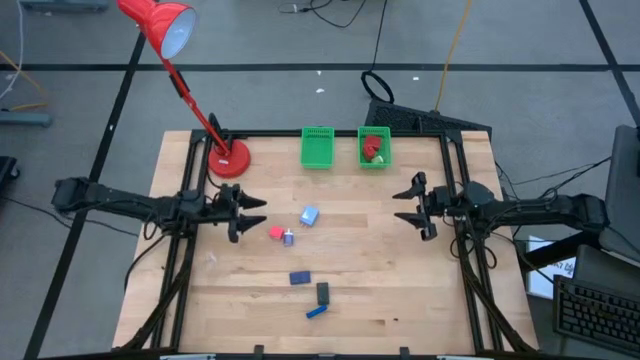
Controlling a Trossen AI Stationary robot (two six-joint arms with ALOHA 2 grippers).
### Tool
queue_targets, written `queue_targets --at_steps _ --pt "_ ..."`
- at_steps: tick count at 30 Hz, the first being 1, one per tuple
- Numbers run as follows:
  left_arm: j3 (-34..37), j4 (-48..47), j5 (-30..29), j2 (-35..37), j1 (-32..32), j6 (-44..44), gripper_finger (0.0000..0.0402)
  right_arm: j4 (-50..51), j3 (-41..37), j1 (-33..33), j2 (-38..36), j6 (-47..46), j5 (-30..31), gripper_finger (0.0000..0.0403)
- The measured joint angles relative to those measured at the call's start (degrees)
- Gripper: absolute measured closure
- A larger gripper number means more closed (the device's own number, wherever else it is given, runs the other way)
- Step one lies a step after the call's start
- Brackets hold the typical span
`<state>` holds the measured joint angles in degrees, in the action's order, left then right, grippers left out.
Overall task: Pick & Place Office items
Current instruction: Put the top blue digital timer into left green basket
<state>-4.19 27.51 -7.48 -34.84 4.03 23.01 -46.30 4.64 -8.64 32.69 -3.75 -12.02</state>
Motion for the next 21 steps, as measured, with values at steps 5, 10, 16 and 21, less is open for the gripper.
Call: queue_targets --at_steps 5,10,16,21 --pt "-5.71 -0.81 -3.48 -7.18 5.94 -1.51 0.0128 0.01 0.0 -0.02 0.01 0.13 5.8 0.0179" --pt "-14.89 -5.66 -6.04 -19.79 11.88 -2.31 0.0128 0.02 0.0 -0.01 0.02 -0.95 6.04 0.0179" --pt "-25.96 -11.46 -6.14 -36.45 18.41 -3.39 0.0128 0.91 0.0 0.12 0.5 -5.93 5.92 0.0179" --pt "-33.98 -16.2 -6.12 -49.5 22.76 -0.44 0.0128 2.01 -0.02 0.15 0.68 -8.36 3.21 0.0179"
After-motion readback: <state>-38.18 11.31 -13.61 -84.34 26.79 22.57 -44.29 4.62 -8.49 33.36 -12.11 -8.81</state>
